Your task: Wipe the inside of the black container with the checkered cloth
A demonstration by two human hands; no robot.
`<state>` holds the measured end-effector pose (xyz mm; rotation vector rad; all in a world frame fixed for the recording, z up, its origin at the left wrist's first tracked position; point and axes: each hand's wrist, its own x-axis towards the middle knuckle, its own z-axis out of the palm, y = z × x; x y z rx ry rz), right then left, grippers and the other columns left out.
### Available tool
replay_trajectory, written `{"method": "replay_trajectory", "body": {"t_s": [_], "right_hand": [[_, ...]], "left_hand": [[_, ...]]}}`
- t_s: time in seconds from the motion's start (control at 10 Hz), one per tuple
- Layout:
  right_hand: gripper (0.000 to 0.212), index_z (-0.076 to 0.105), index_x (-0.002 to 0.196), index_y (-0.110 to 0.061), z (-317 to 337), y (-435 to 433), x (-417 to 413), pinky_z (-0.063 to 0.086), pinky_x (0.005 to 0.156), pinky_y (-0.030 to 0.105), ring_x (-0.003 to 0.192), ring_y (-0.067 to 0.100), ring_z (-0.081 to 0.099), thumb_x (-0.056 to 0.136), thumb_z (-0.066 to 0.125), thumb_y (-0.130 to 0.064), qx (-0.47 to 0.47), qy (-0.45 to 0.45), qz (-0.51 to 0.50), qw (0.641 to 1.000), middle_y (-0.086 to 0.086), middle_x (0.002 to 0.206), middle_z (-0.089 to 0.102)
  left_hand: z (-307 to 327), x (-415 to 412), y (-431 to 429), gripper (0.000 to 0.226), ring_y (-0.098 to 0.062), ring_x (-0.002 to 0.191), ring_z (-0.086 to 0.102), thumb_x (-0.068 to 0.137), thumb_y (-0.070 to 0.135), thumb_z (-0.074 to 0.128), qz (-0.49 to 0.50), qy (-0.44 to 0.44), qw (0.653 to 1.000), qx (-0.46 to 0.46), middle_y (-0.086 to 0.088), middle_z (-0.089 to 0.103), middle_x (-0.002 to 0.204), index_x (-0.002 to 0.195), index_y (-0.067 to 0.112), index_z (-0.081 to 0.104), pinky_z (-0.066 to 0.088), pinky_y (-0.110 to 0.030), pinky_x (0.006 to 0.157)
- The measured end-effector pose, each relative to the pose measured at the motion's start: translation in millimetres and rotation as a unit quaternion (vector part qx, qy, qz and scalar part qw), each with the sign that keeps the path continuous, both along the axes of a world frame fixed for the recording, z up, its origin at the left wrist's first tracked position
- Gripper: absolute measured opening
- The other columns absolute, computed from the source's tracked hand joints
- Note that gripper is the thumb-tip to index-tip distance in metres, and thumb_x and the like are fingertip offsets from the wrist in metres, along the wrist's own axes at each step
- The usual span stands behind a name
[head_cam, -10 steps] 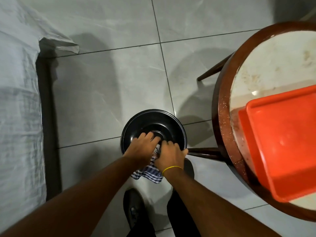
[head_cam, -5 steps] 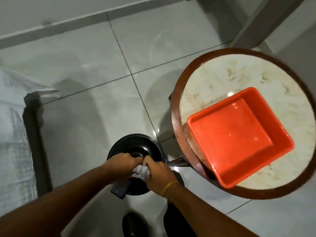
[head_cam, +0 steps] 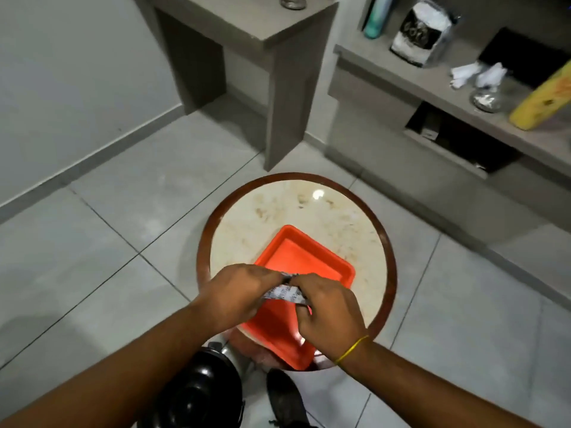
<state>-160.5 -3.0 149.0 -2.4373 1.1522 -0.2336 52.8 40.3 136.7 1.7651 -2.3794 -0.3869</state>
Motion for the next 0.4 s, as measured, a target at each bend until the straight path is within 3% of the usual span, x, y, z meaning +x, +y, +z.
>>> {"method": "replay_trajectory", "body": {"t_s": [0.1, 0.2, 0.3, 0.4], "right_hand": [[0.033, 0.073, 0.105, -0.019, -36, 4, -3, 0.058, 0.079, 0.043, 0.094, 0.034, 0.073, 0.073, 0.067, -0.014, -0.022, 0.042, 0.019, 0.999, 0.004, 0.099, 0.076], [0.033, 0.068, 0.123, -0.019, -92, 29, -1, 0.045, 0.099, 0.046, 0.117, 0.034, 0.066, 0.093, 0.055, -0.027, 0.057, 0.155, 0.07, 0.984, 0.007, 0.122, 0.073], [0.039, 0.061, 0.134, -0.018, -131, 58, 4, 0.04, 0.109, 0.05, 0.129, 0.035, 0.06, 0.104, 0.046, -0.037, 0.111, 0.256, 0.096, 0.956, 0.01, 0.136, 0.068], [0.046, 0.056, 0.143, -0.021, -143, 65, 13, 0.04, 0.112, 0.048, 0.134, 0.03, 0.057, 0.103, 0.041, -0.038, 0.084, 0.227, 0.039, 0.969, 0.005, 0.143, 0.065]], "left_hand": [[-41, -4, 3, 0.047, -0.031, 0.089, 0.076, 0.067, -0.002, 0.084, -0.018, 0.017, 0.999, -0.033, -0.008, 0.08, 0.103, 0.113, 0.009, 0.077, 0.062, -0.038, 0.072], [-99, -8, 26, 0.056, -0.025, 0.133, 0.065, 0.086, 0.033, 0.071, -0.025, -0.045, 0.994, 0.1, 0.0, 0.07, 0.144, 0.141, 0.023, 0.068, 0.049, -0.05, 0.108], [-129, -12, 52, 0.067, -0.022, 0.155, 0.042, 0.089, 0.054, 0.051, -0.005, -0.078, 0.978, 0.196, 0.005, 0.054, 0.162, 0.153, 0.033, 0.057, 0.02, -0.065, 0.12], [-132, -14, 63, 0.073, -0.02, 0.161, 0.031, 0.094, 0.061, 0.041, 0.026, -0.05, 0.981, 0.184, 0.006, 0.046, 0.168, 0.161, 0.033, 0.044, 0.012, -0.067, 0.124]]}}
